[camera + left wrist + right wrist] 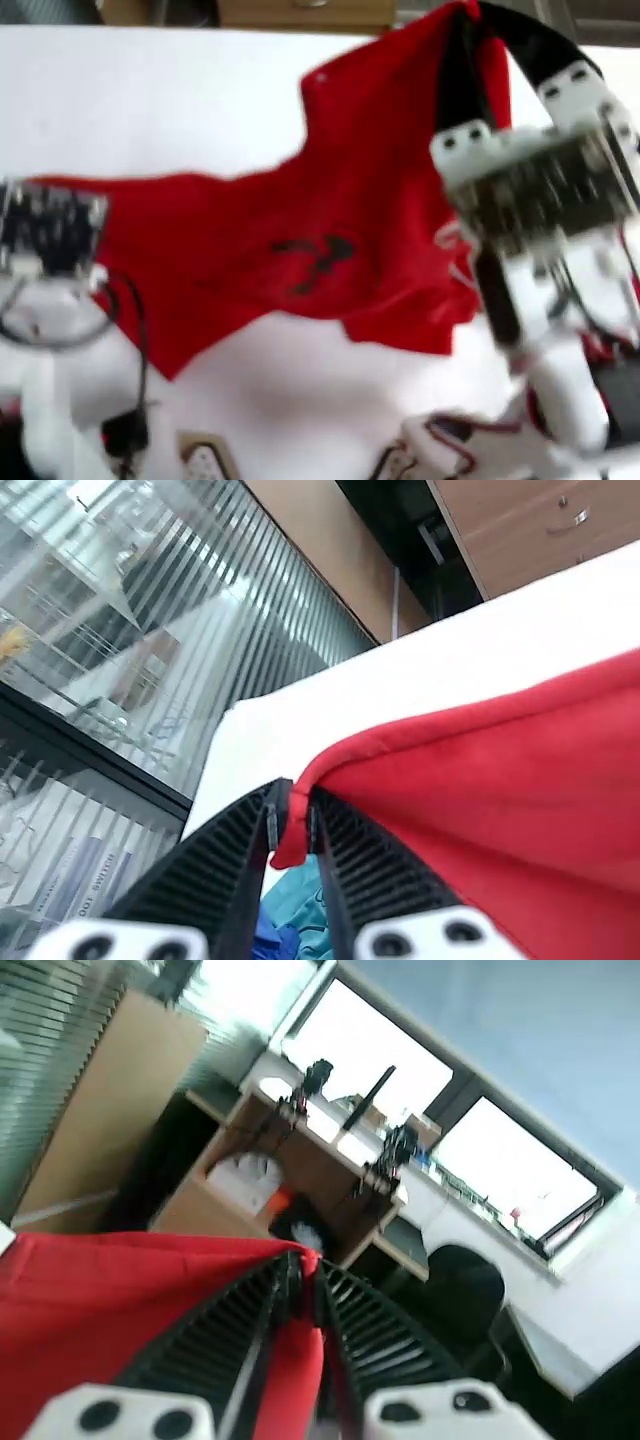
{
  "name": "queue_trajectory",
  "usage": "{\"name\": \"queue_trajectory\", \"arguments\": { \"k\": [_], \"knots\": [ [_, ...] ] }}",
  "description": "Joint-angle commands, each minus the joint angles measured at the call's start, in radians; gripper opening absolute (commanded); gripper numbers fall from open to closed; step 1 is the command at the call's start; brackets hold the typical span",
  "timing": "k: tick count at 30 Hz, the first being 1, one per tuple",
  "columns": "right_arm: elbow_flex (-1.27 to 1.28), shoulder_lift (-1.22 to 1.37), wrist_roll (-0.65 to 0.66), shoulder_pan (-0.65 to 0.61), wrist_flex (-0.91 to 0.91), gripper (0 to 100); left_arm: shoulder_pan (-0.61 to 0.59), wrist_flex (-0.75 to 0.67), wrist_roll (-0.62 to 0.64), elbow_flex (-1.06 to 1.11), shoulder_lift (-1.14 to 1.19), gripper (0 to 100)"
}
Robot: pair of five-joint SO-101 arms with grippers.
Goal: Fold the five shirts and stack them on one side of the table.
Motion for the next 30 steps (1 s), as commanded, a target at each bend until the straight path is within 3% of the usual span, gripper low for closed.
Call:
{"name": "queue_trajectory", "arguments": {
  "k": [1,8,17,30],
  "knots": [
    [0.115,0.022,-0.003,0.039,-0.094,2.0,0.012,-0.071,0.003,0.001,0.117,2],
    [0.342,0.093,-0.003,0.050,-0.246,2.0,0.120,-0.081,-0.002,-0.007,0.339,2],
    [0.417,0.226,0.006,0.076,-0.481,2.0,0.129,-0.146,-0.002,-0.007,0.463,2],
    [0.417,0.361,0.006,0.093,-0.529,2.0,0.133,-0.164,0.003,-0.007,0.519,2]
  ]
}}
